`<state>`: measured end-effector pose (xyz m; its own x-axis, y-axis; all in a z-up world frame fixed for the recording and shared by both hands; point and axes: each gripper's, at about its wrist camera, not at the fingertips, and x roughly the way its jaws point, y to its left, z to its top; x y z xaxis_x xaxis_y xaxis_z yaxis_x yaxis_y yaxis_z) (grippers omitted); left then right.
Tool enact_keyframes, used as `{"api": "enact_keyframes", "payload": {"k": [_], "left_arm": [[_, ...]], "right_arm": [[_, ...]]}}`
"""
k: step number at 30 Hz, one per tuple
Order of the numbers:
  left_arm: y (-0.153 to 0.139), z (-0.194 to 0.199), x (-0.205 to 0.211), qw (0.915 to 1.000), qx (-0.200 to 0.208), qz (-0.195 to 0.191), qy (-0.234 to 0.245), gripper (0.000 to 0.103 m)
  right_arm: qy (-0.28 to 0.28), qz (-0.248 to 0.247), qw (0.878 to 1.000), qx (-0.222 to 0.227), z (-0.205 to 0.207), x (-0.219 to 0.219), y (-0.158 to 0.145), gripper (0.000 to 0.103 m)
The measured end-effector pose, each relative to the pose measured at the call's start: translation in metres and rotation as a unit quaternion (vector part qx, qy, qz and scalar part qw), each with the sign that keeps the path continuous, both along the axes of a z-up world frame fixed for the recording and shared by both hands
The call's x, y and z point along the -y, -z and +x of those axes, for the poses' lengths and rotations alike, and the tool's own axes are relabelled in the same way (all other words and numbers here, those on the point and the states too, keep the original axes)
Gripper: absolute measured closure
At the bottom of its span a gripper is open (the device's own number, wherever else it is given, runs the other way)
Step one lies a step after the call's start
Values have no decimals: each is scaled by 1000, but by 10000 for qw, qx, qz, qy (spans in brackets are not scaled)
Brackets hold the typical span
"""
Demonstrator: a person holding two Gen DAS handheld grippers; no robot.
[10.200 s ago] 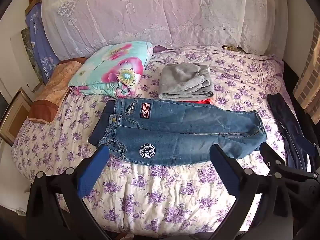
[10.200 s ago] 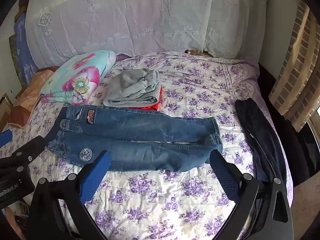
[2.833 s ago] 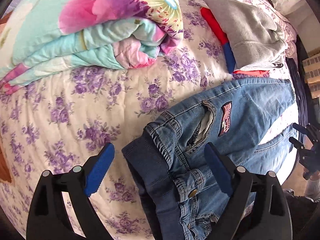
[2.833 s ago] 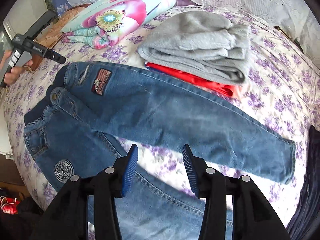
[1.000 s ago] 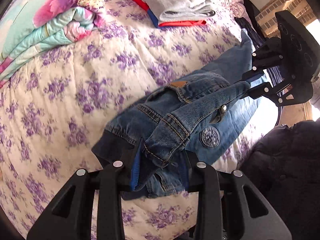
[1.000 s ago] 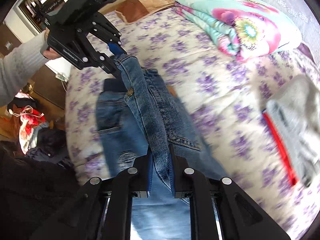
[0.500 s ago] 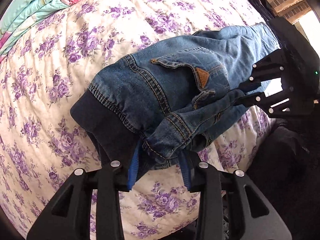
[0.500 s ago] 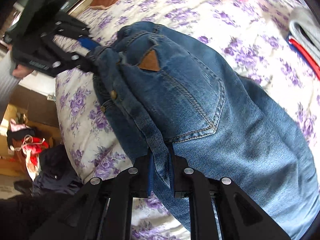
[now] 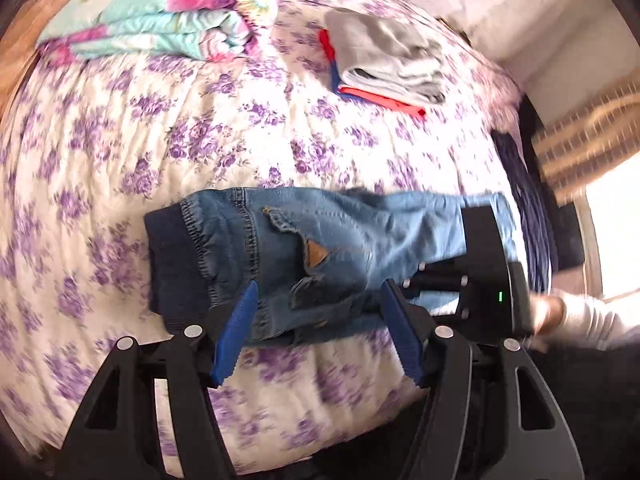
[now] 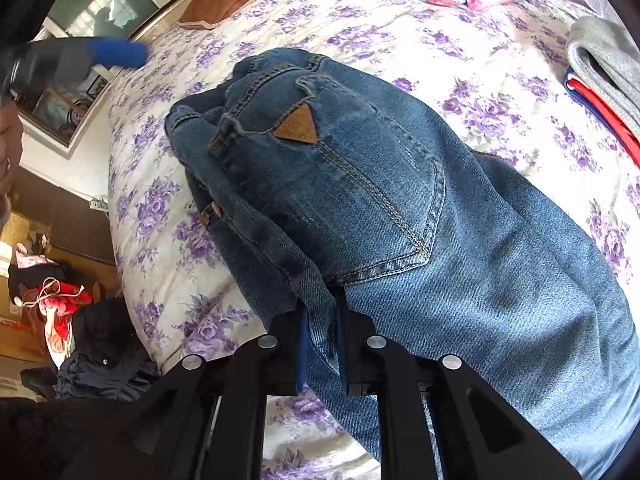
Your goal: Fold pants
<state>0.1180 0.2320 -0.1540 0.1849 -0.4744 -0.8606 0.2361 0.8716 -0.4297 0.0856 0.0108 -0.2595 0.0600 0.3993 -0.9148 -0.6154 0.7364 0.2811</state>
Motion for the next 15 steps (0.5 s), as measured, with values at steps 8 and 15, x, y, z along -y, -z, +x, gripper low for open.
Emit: {"api": "enact_keyframes", "payload": {"k": [8,15], "left_arm": [[114,-11,49,9851,-1315,258,-1077,65],[133,-13,9,9675,-1816,-426,-1706,101]], "right_arm": [[-240,-113,9995,-166,-16,-3,14,88],[-182,195,9991,-330,-22,2,-16,66]]}}
